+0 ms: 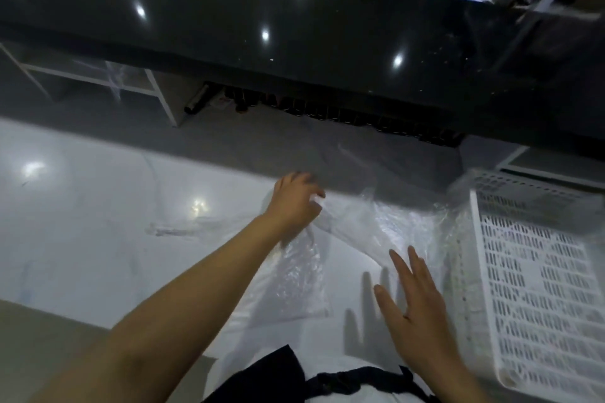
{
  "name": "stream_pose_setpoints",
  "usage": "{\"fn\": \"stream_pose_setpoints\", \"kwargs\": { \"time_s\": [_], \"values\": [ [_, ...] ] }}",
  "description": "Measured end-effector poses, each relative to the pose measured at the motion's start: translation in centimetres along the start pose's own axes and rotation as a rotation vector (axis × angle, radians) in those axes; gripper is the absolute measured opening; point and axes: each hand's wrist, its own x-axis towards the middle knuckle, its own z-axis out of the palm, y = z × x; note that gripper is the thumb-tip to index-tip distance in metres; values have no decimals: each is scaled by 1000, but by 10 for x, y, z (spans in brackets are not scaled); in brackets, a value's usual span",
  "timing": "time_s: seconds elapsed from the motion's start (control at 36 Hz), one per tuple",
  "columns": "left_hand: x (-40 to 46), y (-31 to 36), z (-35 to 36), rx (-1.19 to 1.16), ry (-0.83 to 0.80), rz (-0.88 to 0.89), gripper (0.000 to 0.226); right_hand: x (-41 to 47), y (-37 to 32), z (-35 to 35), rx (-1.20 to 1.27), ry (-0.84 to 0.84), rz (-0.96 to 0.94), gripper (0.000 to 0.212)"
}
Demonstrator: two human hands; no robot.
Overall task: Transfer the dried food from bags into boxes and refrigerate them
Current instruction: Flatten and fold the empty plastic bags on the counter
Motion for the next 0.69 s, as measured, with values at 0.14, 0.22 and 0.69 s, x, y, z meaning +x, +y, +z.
{"fn": "stream_pose_setpoints", "kwargs": {
  "time_s": [0.14,0.22,0.69],
  "values": [
    [-1,6,-37,-211,42,19,12,-5,0,-7,72,14,38,72],
    [-30,5,-75,-356,147,6,11,-1,-6,-9,79,22,32,71],
    [-257,-60,-66,-836,427,-440,43,83,-104,84,-342,-211,-332,63]
  ]
}}
